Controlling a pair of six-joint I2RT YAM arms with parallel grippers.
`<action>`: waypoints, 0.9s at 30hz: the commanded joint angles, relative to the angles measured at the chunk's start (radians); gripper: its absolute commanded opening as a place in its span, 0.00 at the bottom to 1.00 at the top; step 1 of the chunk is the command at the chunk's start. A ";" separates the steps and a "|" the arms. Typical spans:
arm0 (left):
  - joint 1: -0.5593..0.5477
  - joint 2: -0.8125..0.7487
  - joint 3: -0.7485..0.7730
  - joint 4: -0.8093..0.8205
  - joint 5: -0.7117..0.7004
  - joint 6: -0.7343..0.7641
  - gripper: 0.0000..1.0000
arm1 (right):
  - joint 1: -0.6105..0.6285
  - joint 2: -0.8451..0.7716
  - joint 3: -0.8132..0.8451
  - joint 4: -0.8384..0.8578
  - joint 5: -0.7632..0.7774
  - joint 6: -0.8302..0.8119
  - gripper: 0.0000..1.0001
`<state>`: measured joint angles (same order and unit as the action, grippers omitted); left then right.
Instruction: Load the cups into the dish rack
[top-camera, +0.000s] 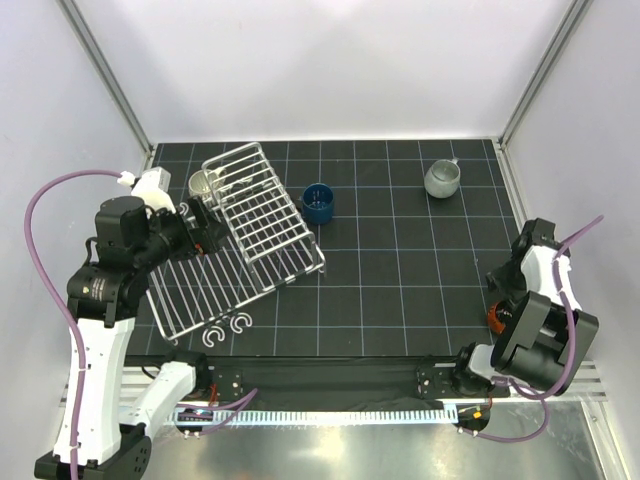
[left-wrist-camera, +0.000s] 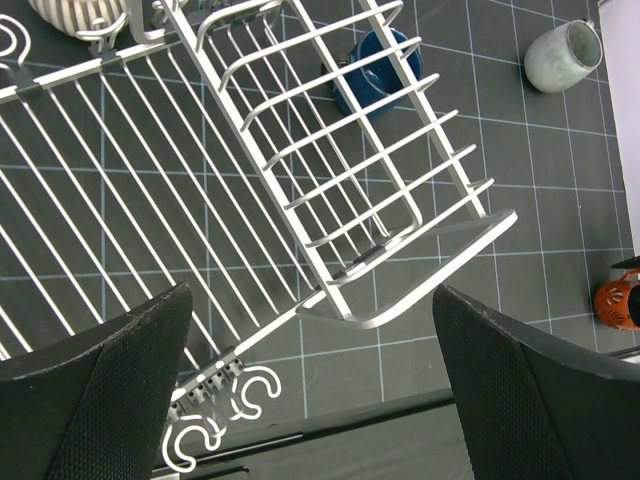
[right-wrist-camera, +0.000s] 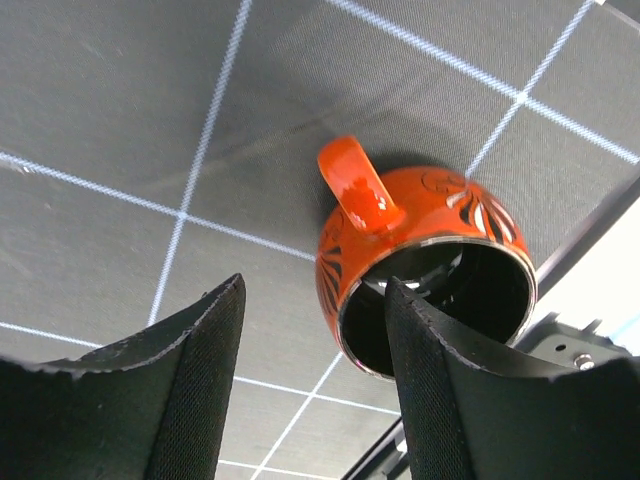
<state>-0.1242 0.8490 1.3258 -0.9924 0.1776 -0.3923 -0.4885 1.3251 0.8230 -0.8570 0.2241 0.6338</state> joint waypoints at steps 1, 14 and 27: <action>-0.003 -0.001 0.036 0.009 0.020 0.001 1.00 | -0.004 -0.055 -0.015 -0.013 -0.014 0.020 0.59; -0.003 -0.014 0.029 -0.018 0.017 0.027 1.00 | 0.039 -0.090 -0.102 -0.034 -0.003 0.017 0.57; -0.005 -0.016 0.082 -0.022 0.010 0.044 1.00 | 0.149 -0.007 -0.044 0.015 -0.092 -0.065 0.04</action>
<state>-0.1242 0.8383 1.3537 -1.0157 0.1841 -0.3786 -0.3920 1.2991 0.7181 -0.8635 0.1722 0.5991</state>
